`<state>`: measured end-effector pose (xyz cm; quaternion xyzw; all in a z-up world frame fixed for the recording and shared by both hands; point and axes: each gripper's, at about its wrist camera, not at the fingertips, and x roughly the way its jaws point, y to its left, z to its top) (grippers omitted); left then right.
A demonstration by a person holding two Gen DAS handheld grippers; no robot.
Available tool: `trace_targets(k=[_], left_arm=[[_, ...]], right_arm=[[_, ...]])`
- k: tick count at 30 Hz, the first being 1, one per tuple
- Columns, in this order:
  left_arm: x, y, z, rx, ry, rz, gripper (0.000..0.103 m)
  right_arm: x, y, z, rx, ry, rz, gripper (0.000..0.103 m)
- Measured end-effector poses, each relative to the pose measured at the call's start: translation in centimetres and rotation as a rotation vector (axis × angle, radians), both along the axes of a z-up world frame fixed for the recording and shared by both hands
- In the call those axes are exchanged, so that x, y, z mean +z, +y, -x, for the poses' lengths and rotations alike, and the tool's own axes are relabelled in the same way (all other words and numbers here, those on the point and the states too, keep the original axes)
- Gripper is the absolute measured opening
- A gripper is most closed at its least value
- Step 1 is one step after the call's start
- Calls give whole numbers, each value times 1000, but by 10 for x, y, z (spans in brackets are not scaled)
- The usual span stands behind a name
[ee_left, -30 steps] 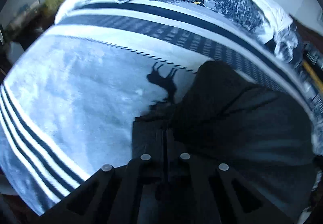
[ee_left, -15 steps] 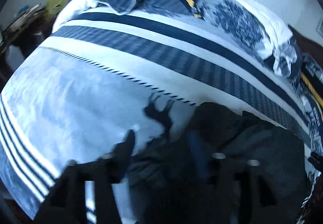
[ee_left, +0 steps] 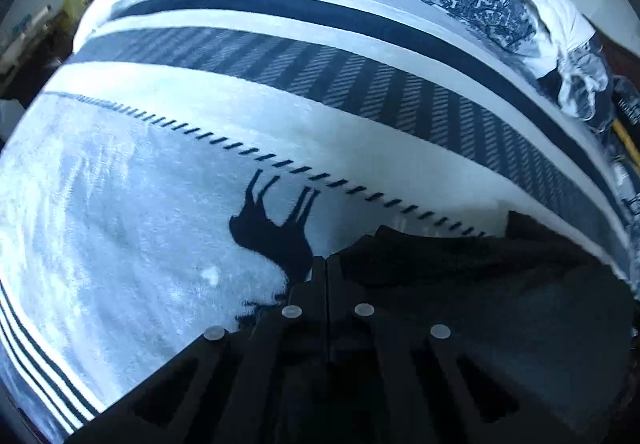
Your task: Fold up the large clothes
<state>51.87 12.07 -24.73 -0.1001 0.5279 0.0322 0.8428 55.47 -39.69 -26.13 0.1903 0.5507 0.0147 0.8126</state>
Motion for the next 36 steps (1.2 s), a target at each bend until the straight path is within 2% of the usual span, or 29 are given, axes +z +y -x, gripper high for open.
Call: trace_targets(k=[2, 4, 5, 7, 8, 9, 10, 11, 12, 14, 18, 21, 23, 25, 27, 30, 36], left_arm=[[5, 2, 2, 29, -12, -10, 2], [20, 12, 16, 100, -35, -46, 2], [34, 16, 28, 115, -78, -74, 2], [58, 21, 53, 113, -162, -61, 7], [69, 24, 67, 118, -193, -50, 19], [84, 25, 91, 131, -225, -37, 38], [93, 25, 107, 137, -246, -34, 49], [106, 22, 139, 151, -290, -38, 70], [115, 19, 161, 163, -324, -49, 78], [125, 7, 203, 175, -370, -67, 80], [138, -27, 288, 136, -352, -144, 82], [146, -48, 322, 100, -338, -180, 82], [161, -62, 342, 51, -361, -179, 82], [179, -78, 360, 12, -401, -221, 84], [202, -92, 375, -2, -443, -272, 85], [230, -105, 398, -10, -489, -273, 86], [267, -121, 448, -12, -585, -305, 91]], right_arm=[[2, 2, 0, -6, -11, -17, 2], [15, -3, 11, -70, -38, -17, 3], [25, -6, 19, -92, -61, -22, 3], [46, -11, 45, -109, -129, -77, 5], [56, -12, 61, -114, -156, -94, 11], [67, -10, 83, -124, -167, -93, 33], [75, -10, 100, -139, -168, -83, 51], [85, -6, 127, -158, -192, -79, 77], [95, 0, 155, -151, -231, -79, 78], [106, 16, 201, -132, -256, -75, 78], [118, 38, 293, -117, -292, -75, 78], [129, 55, 342, -86, -307, -15, 78], [142, 68, 364, -47, -319, 28, 78], [158, 81, 381, -6, -351, 66, 78], [178, 93, 396, 19, -387, 106, 78], [213, 107, 420, 33, -459, 115, 78], [259, 131, 468, 61, -562, 159, 78]])
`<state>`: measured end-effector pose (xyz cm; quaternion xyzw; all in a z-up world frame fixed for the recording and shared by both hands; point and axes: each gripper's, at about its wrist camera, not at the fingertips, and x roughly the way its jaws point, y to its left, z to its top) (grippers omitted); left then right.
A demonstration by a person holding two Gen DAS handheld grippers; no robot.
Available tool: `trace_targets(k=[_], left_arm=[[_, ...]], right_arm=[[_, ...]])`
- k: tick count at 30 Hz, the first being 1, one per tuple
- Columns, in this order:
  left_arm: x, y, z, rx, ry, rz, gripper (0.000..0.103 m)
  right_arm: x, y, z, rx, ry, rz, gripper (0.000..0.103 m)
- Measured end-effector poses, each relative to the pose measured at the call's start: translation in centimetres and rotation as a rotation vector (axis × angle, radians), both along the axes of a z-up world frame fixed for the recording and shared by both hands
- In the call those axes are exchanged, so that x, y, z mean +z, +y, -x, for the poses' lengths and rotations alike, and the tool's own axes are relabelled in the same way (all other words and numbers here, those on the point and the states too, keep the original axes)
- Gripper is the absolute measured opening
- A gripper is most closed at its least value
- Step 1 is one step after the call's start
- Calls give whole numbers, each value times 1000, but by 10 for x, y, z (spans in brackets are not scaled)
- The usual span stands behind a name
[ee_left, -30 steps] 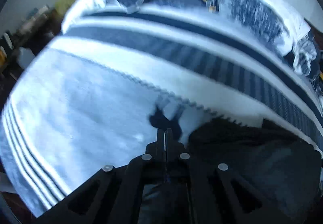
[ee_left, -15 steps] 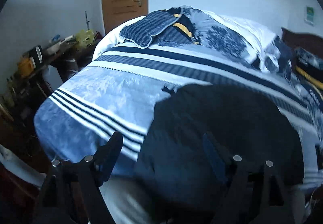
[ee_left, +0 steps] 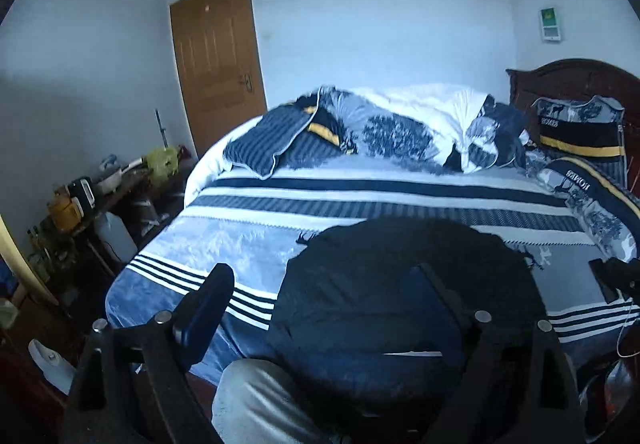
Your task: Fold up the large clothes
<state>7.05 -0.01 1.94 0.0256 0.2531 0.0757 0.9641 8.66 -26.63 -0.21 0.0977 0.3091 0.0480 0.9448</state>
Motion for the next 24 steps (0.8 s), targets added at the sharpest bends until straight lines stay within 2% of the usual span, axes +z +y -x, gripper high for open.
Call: trace_targets(k=[6, 9, 15, 24], left_arm=[[14, -3, 41, 1, -41, 8, 91], [14, -3, 55, -3, -40, 16, 95], [6, -6, 51, -21, 9, -3, 96], [-1, -11, 53, -8, 26, -14, 96]], right_arm=[[20, 8, 39, -12, -48, 11, 78], [22, 8, 53, -31, -47, 8, 78], [21, 10, 58, -25, -31, 17, 78], [14, 13, 56, -13, -2, 26, 78]])
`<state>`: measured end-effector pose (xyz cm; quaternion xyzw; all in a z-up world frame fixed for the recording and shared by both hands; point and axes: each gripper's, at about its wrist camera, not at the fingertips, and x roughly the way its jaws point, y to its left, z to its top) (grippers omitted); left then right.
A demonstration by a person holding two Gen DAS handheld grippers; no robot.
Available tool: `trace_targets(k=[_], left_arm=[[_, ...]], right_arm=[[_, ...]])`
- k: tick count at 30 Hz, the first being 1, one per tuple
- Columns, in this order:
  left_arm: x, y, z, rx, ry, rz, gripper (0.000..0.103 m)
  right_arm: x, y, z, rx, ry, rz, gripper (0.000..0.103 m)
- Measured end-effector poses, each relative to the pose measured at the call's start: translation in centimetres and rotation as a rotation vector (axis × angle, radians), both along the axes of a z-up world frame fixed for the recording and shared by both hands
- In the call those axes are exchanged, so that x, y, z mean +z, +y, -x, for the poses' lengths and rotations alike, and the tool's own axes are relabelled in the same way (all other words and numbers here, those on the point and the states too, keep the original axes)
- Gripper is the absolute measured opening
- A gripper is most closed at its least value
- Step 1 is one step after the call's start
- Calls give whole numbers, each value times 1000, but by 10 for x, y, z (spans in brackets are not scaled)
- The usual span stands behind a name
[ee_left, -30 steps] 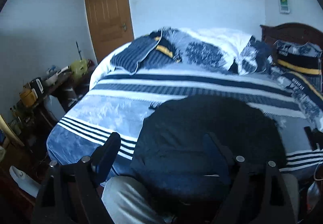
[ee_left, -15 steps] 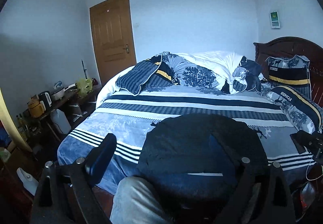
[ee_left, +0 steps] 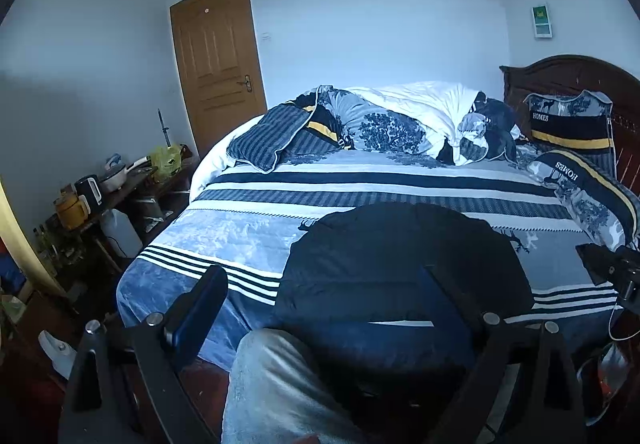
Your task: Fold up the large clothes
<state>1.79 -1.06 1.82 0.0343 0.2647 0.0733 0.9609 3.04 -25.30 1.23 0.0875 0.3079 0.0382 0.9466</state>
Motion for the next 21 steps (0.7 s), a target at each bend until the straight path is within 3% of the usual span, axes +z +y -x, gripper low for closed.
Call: trace_targets(k=[21], left_arm=[[0, -3, 4, -14, 5, -2, 96]], right_arm=[[0, 8, 0, 24, 3, 12, 78]])
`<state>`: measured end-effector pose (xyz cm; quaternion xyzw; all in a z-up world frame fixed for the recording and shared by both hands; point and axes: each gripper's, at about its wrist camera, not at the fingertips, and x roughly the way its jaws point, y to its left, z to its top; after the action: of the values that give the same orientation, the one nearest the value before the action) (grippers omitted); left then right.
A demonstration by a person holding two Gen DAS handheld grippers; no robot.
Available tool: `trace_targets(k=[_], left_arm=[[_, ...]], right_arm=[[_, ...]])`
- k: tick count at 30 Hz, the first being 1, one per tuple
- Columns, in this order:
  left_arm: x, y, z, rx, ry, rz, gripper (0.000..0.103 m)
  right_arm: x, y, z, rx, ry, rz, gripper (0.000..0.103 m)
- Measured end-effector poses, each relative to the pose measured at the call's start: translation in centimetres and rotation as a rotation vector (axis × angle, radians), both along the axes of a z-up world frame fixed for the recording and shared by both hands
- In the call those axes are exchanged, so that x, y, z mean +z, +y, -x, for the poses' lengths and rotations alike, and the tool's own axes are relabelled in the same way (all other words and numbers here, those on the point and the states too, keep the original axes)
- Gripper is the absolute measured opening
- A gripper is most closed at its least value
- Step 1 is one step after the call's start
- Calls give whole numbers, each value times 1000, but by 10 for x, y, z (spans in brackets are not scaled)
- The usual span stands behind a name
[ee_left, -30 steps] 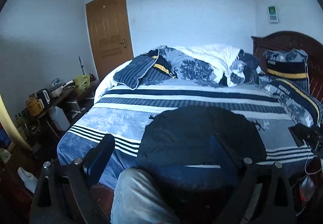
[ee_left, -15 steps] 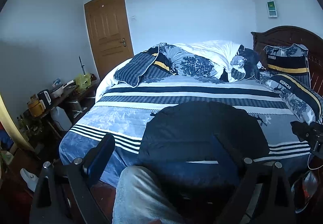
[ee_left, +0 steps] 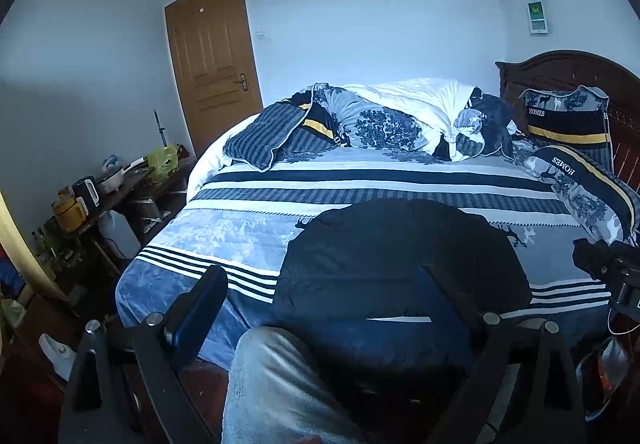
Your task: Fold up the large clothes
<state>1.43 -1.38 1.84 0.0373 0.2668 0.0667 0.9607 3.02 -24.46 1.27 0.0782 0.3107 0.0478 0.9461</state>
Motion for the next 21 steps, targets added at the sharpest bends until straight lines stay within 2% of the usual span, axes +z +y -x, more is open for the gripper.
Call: trace_targets(k=[21], left_arm=[[1, 1, 0, 3, 1, 2, 96]], right_arm=[[2, 5, 1, 8, -4, 19, 78]])
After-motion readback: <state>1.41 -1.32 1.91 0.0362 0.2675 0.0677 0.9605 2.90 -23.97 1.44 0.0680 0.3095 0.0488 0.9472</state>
